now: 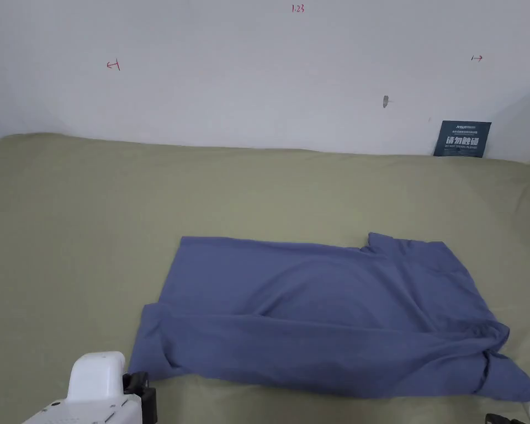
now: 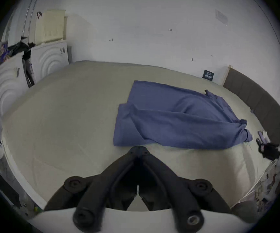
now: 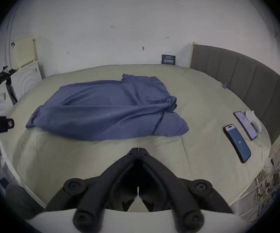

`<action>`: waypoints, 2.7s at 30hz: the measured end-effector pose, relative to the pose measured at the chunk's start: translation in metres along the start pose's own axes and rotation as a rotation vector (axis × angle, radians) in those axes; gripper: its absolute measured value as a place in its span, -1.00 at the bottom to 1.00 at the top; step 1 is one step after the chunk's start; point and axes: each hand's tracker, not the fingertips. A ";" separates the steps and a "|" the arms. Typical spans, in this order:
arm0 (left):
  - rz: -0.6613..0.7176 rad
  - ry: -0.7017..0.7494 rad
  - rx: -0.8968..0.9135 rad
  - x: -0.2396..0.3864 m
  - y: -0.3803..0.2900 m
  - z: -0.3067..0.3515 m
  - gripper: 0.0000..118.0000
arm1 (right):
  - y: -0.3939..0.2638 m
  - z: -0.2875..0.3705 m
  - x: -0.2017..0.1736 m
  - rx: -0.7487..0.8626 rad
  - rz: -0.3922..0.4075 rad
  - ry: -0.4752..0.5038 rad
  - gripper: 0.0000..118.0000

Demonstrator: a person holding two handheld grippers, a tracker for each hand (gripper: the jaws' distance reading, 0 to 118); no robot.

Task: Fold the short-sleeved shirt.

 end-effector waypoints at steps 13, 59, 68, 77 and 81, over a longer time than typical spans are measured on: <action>-0.141 0.150 -0.172 -0.012 0.030 -0.110 0.94 | 0.014 -0.006 0.037 -0.009 -0.029 -0.032 -0.98; -0.181 -0.131 -0.144 -0.044 0.044 -0.038 -0.95 | 0.039 -0.046 0.120 -0.139 -0.135 0.056 -0.86; -0.165 -0.157 -0.211 -0.074 0.019 0.004 -0.95 | 0.018 0.012 0.105 -0.225 -0.125 0.078 -0.86; -0.164 -0.151 -0.304 -0.096 -0.025 0.031 -0.95 | -0.019 0.035 0.111 -0.356 -0.091 0.065 -0.86; -0.113 -0.170 -0.309 -0.106 -0.041 0.030 -0.95 | -0.030 0.024 0.121 -0.384 -0.108 0.060 -0.86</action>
